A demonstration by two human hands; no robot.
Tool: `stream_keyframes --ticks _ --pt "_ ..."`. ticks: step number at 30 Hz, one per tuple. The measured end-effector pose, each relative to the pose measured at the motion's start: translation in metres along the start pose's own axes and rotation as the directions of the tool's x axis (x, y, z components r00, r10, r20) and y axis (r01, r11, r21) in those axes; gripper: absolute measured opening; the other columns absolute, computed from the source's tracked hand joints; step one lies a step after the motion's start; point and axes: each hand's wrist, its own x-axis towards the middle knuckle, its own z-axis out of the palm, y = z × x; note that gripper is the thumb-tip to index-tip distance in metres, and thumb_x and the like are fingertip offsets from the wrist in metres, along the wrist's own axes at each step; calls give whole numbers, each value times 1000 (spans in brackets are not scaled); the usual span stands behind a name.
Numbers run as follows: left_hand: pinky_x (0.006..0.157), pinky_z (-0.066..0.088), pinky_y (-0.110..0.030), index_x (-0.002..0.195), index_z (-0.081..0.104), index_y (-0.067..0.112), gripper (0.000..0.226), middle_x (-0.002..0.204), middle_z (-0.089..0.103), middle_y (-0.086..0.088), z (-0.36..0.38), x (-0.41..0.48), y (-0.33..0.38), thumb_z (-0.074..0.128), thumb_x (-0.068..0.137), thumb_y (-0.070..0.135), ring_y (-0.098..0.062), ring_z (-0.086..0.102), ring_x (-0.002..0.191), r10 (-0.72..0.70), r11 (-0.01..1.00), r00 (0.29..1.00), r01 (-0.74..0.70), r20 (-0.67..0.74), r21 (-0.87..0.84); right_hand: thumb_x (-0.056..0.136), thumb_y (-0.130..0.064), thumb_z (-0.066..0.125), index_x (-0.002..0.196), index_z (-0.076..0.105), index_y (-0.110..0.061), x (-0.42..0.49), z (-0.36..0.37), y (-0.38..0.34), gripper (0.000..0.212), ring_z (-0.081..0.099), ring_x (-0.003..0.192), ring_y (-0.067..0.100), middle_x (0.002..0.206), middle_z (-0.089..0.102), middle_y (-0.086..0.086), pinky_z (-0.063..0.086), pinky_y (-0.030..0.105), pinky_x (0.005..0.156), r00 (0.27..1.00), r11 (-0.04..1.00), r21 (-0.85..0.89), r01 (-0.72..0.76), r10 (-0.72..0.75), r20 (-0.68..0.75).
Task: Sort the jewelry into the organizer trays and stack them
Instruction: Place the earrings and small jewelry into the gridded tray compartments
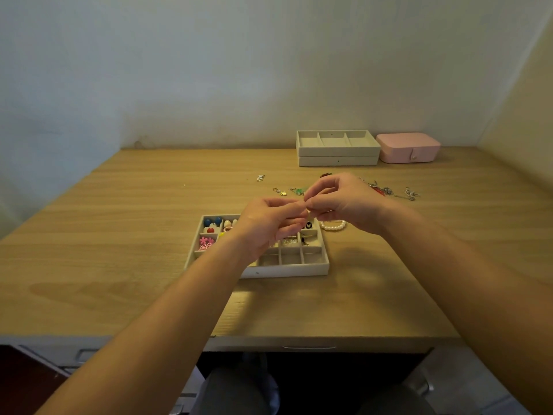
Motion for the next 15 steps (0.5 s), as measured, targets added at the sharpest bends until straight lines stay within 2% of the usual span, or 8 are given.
stream_keyframes --ticks 6,11,15 --pt "58 58 -19 98 75 7 9 91 76 -15 3 0 -6 69 94 12 -18 72 75 46 991 996 -35 -78 132 89 -1 73 100 72 -3 -1 0 1 11 74 84 24 96 74 19 63 37 81 1000 1000 17 -4 4 -14" --pt "61 59 -21 95 73 9 8 88 76 -14 6 -2 -8 71 92 16 -15 70 71 72 968 991 -44 -109 246 89 1 73 102 72 1 -2 2 1 14 72 77 21 92 73 21 63 29 70 999 1000 -1 -12 12 -30" --pt "60 57 -22 95 74 9 11 84 76 -11 6 -2 -7 72 92 19 -14 68 69 70 945 993 -36 -94 324 89 1 71 101 72 0 -3 2 0 12 69 74 18 86 71 14 62 29 70 1000 1000 -15 -21 21 -18"
